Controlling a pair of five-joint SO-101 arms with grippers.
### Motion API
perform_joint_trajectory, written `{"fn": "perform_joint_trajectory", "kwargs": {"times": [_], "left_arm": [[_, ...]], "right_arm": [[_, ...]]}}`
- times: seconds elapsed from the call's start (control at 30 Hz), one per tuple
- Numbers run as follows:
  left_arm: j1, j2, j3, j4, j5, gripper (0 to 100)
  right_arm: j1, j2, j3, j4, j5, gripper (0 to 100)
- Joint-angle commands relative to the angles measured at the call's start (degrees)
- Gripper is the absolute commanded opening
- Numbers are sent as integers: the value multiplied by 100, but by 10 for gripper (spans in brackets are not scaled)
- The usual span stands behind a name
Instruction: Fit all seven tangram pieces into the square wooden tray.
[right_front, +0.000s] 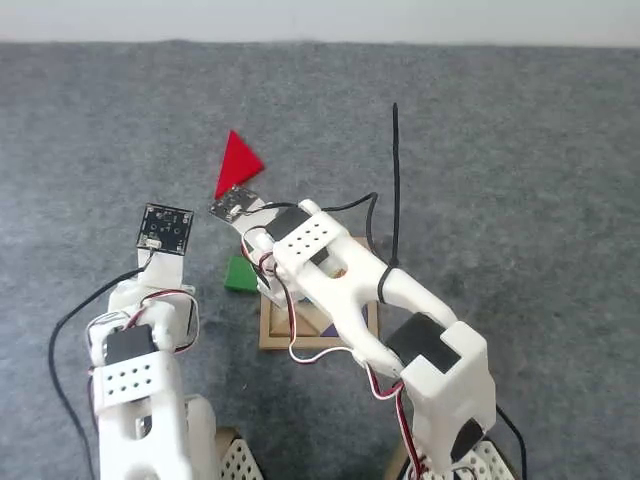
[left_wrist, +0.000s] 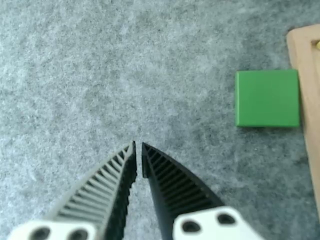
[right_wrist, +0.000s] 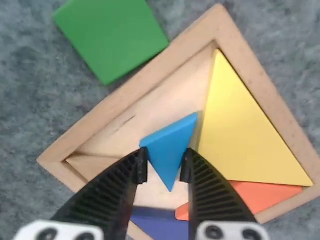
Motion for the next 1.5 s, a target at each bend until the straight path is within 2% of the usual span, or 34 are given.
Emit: {"fn": "perform_joint_trajectory", "kwargs": {"times": [0.0,0.3,0.53,1.07,1.23,1.47], "left_arm": [[-26,-132,-48,-97,-53,23],[-26,-132,-48,-97,-53,23],[-26,-132,-48,-97,-53,23],[-70,-141,-57,-97,-18,23],[-897,-141,-347,-132,466,22],[-1160,-141,-409,-273,800,22]], "right_arm": [[-259,-31,-255,101,-202,7],[-338,13,-519,382,-290,29],[-444,-31,-519,382,-527,197],[-787,-180,-580,541,-316,197],[-804,66,-571,207,-334,195],[-760,312,-571,-233,-316,194]]}}
